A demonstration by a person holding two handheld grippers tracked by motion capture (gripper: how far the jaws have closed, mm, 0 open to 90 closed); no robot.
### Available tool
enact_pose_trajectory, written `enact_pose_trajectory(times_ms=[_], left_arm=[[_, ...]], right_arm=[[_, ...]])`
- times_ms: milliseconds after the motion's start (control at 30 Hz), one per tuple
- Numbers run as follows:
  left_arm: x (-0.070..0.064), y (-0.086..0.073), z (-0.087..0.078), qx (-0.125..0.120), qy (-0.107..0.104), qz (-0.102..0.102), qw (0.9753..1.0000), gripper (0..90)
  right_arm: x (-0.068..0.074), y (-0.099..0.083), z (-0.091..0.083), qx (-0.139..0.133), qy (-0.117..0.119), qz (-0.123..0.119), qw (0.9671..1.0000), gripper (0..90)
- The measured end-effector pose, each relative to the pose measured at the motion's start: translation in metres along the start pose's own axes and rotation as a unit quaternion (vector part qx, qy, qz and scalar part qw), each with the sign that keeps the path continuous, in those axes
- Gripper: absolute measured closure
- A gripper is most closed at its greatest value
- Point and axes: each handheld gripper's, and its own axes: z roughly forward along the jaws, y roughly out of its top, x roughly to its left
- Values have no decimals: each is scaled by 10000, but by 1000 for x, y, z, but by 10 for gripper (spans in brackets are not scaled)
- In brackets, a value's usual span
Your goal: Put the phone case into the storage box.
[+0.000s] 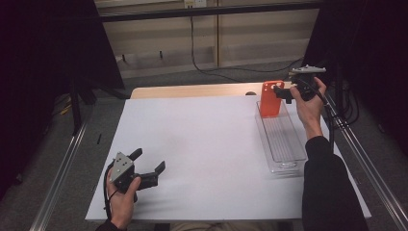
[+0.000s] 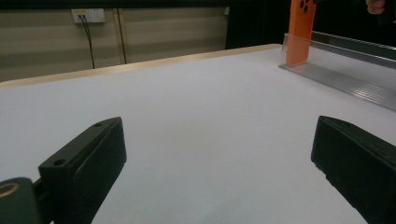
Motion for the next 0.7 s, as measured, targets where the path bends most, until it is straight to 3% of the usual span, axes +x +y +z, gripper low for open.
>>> enact_pose_trajectory(times_ms=[133, 367, 700], left_arm=[[0, 0, 0, -5, 20, -26, 10000, 32], [1, 0, -1, -54, 76, -56, 9999, 32], [1, -1, -3, -65, 35, 16, 10000, 32]], right_arm=[[2, 0, -2, -21, 131, -10, 9999, 64], [-1, -10, -6, -263, 11, 4, 9997, 41], [3, -19, -13, -437, 81, 172, 9989, 42]])
